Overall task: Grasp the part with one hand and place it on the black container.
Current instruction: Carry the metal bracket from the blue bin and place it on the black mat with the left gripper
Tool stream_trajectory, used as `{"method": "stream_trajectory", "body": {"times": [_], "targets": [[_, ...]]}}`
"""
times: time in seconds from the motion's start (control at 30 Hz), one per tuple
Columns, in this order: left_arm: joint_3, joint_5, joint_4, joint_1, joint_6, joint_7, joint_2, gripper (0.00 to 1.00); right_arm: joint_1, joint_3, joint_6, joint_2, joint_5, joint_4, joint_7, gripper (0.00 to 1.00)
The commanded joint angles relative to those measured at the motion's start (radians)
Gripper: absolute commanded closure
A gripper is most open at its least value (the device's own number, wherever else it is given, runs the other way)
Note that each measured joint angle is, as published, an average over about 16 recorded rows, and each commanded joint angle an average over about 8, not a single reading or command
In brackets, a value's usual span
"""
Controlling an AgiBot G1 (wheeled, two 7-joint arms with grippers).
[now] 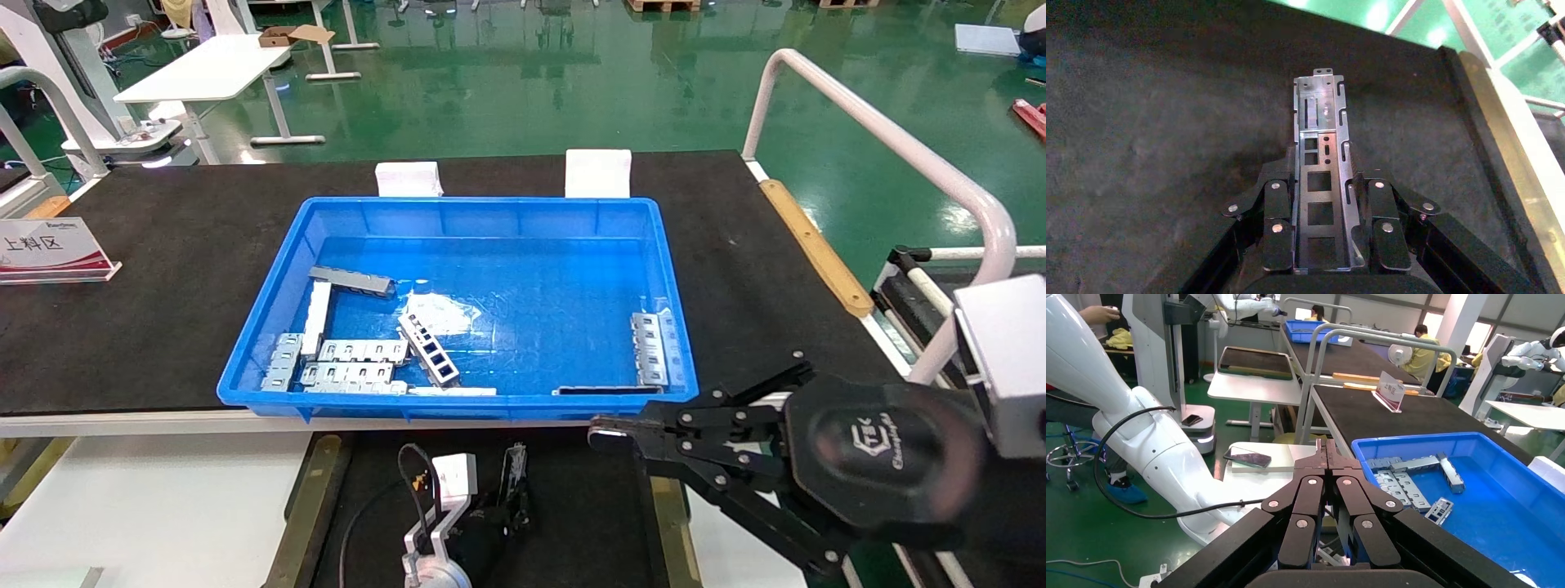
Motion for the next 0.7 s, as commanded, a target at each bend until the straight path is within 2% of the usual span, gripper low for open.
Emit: {"method": "stream_trajectory", "body": {"times": [0.03, 0.17, 0.2, 0.23, 0.7], "targets": [[0.005, -0.004, 0.01, -0.003, 0.005, -0.011, 0.003, 0.68, 0.0, 0.0, 0.0, 0.0, 0.0, 0.0, 0.0, 0.69], [0.023, -0.013, 0.022, -0.009, 0.001, -0.032, 0.004, 0.18, 0.0, 0.0, 0.0, 0.0, 0.0, 0.0, 0.0, 0.19], [0.027, -0.016, 0.024, -0.01, -0.001, -0.037, 0.004, 0.08, 0.0, 0.0, 0.0, 0.0, 0.0, 0.0, 0.0, 0.07], [0.031, -0.018, 0.026, -0.012, -0.003, -0.042, 0.005, 0.01, 0.0, 0.0, 0.0, 0.0, 0.0, 0.0, 0.0, 0.0], [0.074, 0.009, -0.003, -0.026, -0.03, -0.105, -0.003, 0.0, 0.0, -0.001, 0.001, 0.001, 0.001, 0.0, -0.001, 0.0]]}}
